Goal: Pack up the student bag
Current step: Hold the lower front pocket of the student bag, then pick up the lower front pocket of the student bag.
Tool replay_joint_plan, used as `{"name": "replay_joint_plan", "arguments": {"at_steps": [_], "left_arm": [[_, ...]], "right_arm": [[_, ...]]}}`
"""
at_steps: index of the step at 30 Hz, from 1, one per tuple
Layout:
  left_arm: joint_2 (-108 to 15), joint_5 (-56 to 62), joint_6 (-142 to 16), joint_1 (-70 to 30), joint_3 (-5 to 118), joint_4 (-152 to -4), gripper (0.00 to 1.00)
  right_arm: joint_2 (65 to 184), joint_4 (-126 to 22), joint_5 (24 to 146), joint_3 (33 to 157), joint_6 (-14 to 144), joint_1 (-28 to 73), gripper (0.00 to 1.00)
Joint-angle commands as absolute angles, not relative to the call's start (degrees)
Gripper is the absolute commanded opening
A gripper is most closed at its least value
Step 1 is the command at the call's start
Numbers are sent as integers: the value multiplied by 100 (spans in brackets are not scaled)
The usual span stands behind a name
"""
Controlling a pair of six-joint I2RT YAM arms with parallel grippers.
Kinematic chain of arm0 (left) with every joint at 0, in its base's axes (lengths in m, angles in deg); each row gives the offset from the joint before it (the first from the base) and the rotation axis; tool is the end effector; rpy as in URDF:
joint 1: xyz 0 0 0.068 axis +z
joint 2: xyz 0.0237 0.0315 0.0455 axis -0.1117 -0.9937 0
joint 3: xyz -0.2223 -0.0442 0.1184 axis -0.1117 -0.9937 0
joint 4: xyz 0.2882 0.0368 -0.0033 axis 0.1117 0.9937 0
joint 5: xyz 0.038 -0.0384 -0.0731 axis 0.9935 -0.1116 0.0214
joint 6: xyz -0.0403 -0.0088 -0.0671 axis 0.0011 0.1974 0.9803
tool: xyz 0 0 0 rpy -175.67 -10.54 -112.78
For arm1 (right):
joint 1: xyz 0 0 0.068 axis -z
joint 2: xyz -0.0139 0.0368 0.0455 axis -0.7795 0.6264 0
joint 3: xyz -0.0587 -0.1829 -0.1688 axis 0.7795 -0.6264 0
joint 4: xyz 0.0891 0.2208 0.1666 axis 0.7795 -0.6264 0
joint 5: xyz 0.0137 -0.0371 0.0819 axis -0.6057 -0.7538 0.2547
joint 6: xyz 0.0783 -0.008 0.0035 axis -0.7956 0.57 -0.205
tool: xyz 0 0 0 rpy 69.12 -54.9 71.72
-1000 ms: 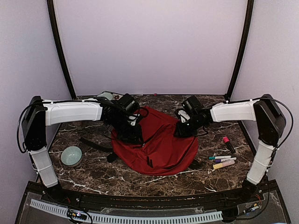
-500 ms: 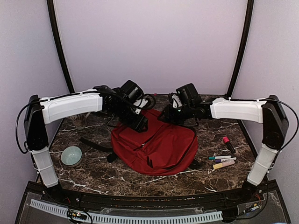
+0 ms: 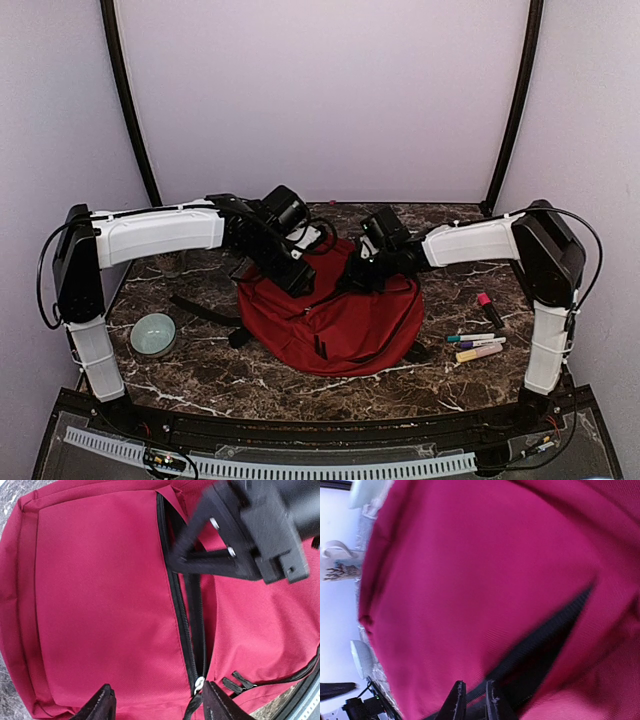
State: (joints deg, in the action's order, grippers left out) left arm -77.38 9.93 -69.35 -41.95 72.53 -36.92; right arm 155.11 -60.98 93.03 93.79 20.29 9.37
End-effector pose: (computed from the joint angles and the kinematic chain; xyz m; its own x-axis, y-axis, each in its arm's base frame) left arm 0.2958 -0.3352 0.2047 -0.6167 0.5677 -0.5453 0.7069 0.7042 -0.0663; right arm 0.3323 0.3215 0.1202 -0.9477 0.1648 -0.2731 -0.0569 0.7551 0.6531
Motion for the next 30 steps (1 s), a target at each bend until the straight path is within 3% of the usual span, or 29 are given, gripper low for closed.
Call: {"name": "replay_joint_plan", "arguments": {"at_steps": [1,15,23,30], "left_arm": [[-7746,1225,-7235,-4289,7453,-3649,62],[-9028,1741,-7463,-4461,8481,-3375,63],[-9292,1804,-7332,-4544,8459,-3266,62],[-9340,2636,-7413,-4702,8197,-3151,60]], "right_arm": [[15304,-5807,9383,8855,1846,964,14],[15398,-5796,9320,8386,2036,1027,12],[15231,-5602,9367,7995,1968,1101,11],[15257,-5561,9406,7994,1976,1105,11]]}}
